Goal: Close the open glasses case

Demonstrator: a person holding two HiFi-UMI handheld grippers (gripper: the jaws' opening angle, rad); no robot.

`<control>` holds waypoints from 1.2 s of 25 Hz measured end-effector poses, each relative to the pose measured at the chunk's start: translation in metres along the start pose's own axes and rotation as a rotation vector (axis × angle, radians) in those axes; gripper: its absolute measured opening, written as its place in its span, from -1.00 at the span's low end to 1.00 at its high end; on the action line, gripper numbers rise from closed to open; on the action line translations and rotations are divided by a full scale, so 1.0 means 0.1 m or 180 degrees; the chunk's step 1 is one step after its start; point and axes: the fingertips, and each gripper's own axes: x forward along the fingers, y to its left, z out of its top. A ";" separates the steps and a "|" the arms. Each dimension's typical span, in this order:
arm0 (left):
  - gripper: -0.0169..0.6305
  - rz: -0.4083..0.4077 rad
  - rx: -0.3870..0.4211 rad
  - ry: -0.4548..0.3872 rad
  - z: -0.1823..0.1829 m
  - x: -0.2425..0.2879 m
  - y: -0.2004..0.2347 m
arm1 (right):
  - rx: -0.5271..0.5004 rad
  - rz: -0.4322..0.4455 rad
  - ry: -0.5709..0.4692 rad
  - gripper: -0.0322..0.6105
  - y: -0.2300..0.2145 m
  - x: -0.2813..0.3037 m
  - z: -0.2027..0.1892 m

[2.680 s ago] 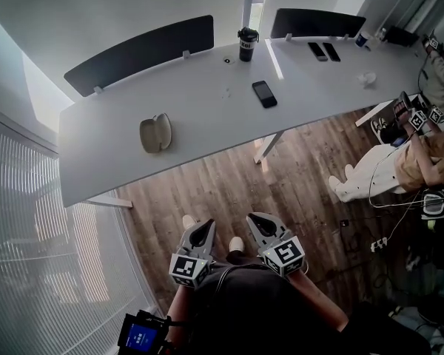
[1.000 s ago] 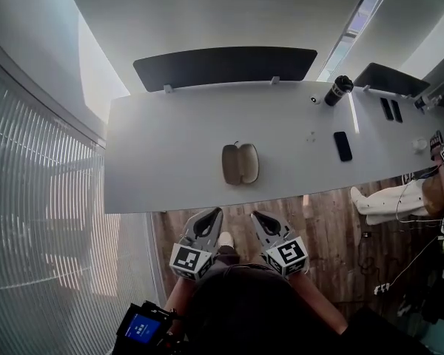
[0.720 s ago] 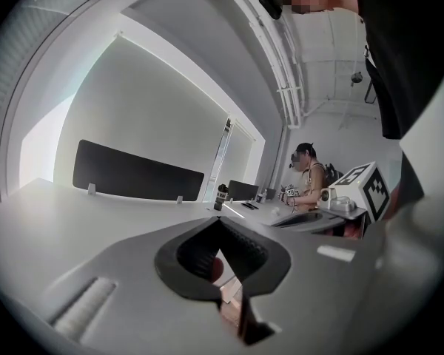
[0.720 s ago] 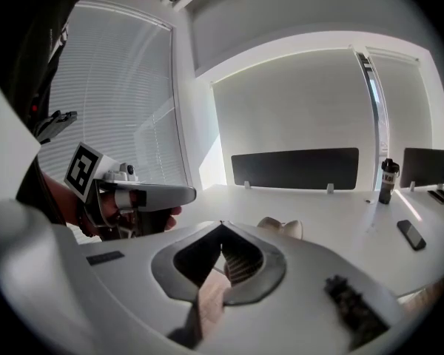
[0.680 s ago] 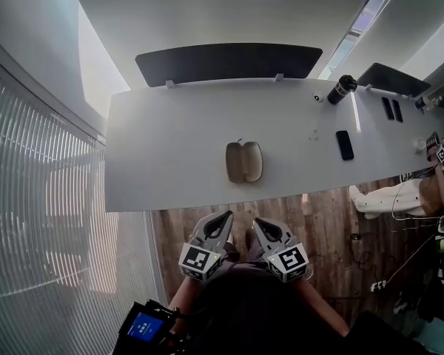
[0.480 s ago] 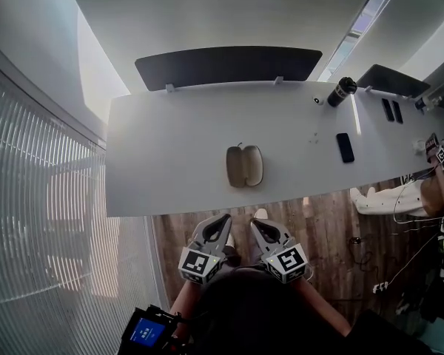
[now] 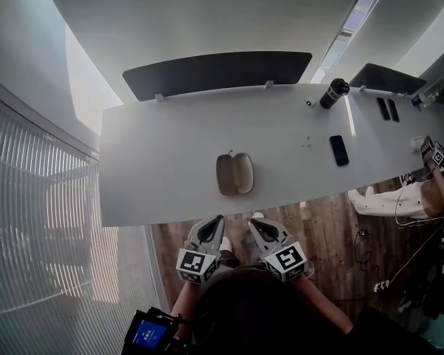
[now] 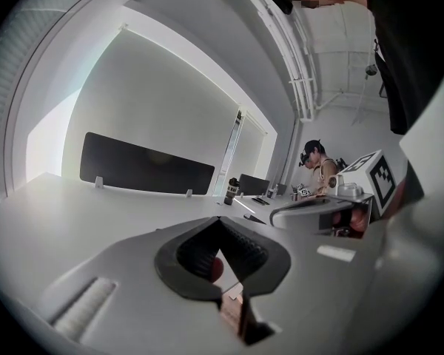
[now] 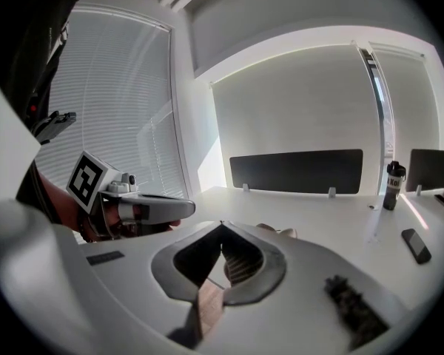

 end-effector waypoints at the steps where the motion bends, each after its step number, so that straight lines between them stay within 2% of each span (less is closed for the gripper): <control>1: -0.93 -0.0002 -0.0008 0.0013 -0.01 0.06 -0.03 | 0.0010 -0.0010 -0.0006 -0.89 -0.07 -0.02 0.00; 4: -0.93 -0.0035 -0.0006 0.0078 -0.02 0.24 -0.11 | 0.0023 -0.0007 -0.0040 -0.89 -0.26 -0.07 0.05; 8: -0.93 0.0069 -0.0023 0.0246 -0.17 0.51 -0.07 | 0.0078 -0.0012 -0.0073 -0.89 -0.58 -0.10 0.07; 13: -0.93 0.0105 0.0073 0.0518 -0.36 0.97 -0.16 | 0.0124 -0.0038 -0.0216 -0.89 -1.21 -0.19 0.09; 16: -0.93 0.0158 0.0054 0.0565 -0.32 1.19 -0.31 | 0.0188 -0.0069 -0.0182 -0.89 -1.55 -0.25 0.04; 21: -0.93 0.0320 0.0131 0.0726 -0.35 1.25 -0.35 | 0.0288 0.0056 -0.0173 -0.89 -1.85 -0.06 -0.02; 26: -0.93 0.0331 0.0042 0.0869 -0.50 1.31 -0.42 | 0.0355 -0.0092 -0.0031 -0.89 -2.26 -0.09 -0.14; 30: -0.93 0.0411 -0.0090 0.0907 -0.52 1.28 -0.25 | 0.0443 -0.0177 0.0105 -0.89 -2.27 -0.07 -0.24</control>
